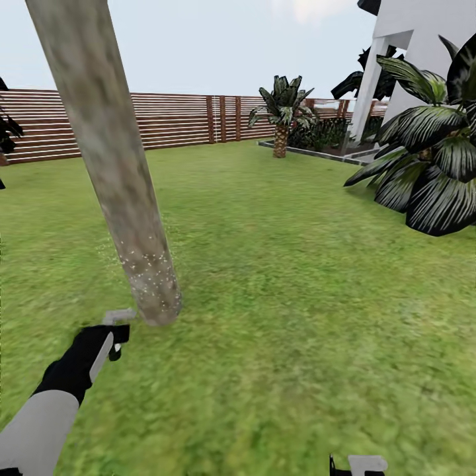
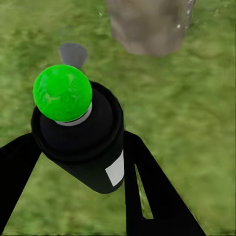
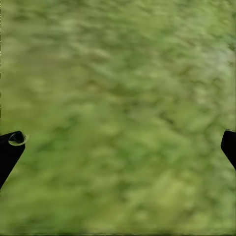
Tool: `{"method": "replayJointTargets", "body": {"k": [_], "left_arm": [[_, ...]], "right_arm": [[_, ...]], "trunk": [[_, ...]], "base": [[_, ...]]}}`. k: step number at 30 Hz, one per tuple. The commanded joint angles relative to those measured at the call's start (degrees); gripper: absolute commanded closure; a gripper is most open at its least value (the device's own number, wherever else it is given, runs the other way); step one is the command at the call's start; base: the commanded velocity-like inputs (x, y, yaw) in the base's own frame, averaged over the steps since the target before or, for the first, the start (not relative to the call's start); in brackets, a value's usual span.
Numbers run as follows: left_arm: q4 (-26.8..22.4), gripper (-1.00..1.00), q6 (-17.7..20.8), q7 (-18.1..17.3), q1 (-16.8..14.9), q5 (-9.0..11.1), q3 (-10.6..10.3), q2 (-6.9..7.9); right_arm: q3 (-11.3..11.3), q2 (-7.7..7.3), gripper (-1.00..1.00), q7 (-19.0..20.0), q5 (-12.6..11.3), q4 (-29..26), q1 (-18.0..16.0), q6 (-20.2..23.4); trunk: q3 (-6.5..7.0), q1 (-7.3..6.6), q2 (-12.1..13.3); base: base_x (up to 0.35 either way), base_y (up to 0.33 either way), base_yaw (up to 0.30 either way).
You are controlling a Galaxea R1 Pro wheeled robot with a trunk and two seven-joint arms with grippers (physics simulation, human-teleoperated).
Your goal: In the garden, pick up the pesticide atomizer on the floor and spray pesticide onto both trees until each tree trunk is fully covered.
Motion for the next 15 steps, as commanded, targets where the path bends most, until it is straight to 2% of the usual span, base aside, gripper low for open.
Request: {"method": "replayJointTargets", "body": {"k": [1,3,4,6,7,8,10,12,13,15], "left_arm": [[0.07,1.0,-1.7,-0.22,1.3,-0.03,-0.19,-0.06],[0.71,1.0,-4.72,-0.41,3.23,0.03,-0.52,-0.5],[2.09,1.0,-7.41,-0.97,4.06,0.04,-1.7,-0.61],[4.79,1.0,-12.65,-4.5,4.55,-0.01,-6.77,-0.35],[6.6,1.0,-15.04,-8.03,4.65,-0.11,-10.15,-0.04],[8.01,1.0,-16.39,-12.2,4.69,-0.29,-11.94,0.56],[8.87,1.0,-19.98,-24.51,4.72,-3.13,-13.04,2.86],[9.1,1.0,-23.36,-36.9,4.72,-7.12,-12.92,4.43],[9.14,1.0,-24.16,-41.12,4.72,-8.69,-12.97,4.96],[9.17,1.0,-24.82,-47.12,4.67,-11.79,-13.25,5.28]], "right_arm": [[0.01,0.03,-1.0,0.0,0.0,0.0,0.0,0.0],[0.01,0.04,-1.0,0.04,0.0,0.0,0.0,0.0],[0.01,0.24,-1.0,0.12,-0.07,-0.04,0.0,0.03],[0.0,0.54,-1.0,0.16,-0.09,-0.24,0.0,0.01],[-0.04,0.61,-1.0,0.17,-0.09,-0.46,0.0,0.0],[-0.06,0.64,-1.0,0.23,-0.07,-1.56,-0.02,0.0],[0.11,0.79,-1.0,2.11,0.92,-8.41,-0.07,0.04],[1.4,0.89,-1.0,10.27,4.08,-15.14,-0.04,0.42],[1.75,0.86,-1.0,15.84,5.09,-17.03,-0.27,1.25],[2.08,0.84,-1.0,26.09,6.07,-18.98,-2.23,4.95]], "trunk": [[0.01,0.0,0.0],[0.01,0.0,0.0],[0.01,0.0,0.0],[0.01,0.0,0.0],[0.01,0.0,0.0],[0.01,0.0,0.0],[0.01,0.0,0.0],[0.01,0.0,0.0],[0.01,0.0,0.0],[0.01,0.0,0.0]], "base": [[-0.269,0.0,0.0],[-0.312,0.0,0.0],[-0.331,0.0,0.0],[-0.334,0.0,0.0],[-0.336,0.0,0.0],[-0.336,0.0,0.0],[-0.329,0.0,0.0],[-0.147,0.0,0.0],[-0.051,0.0,0.0],[-0.02,0.0,0.0]]}}
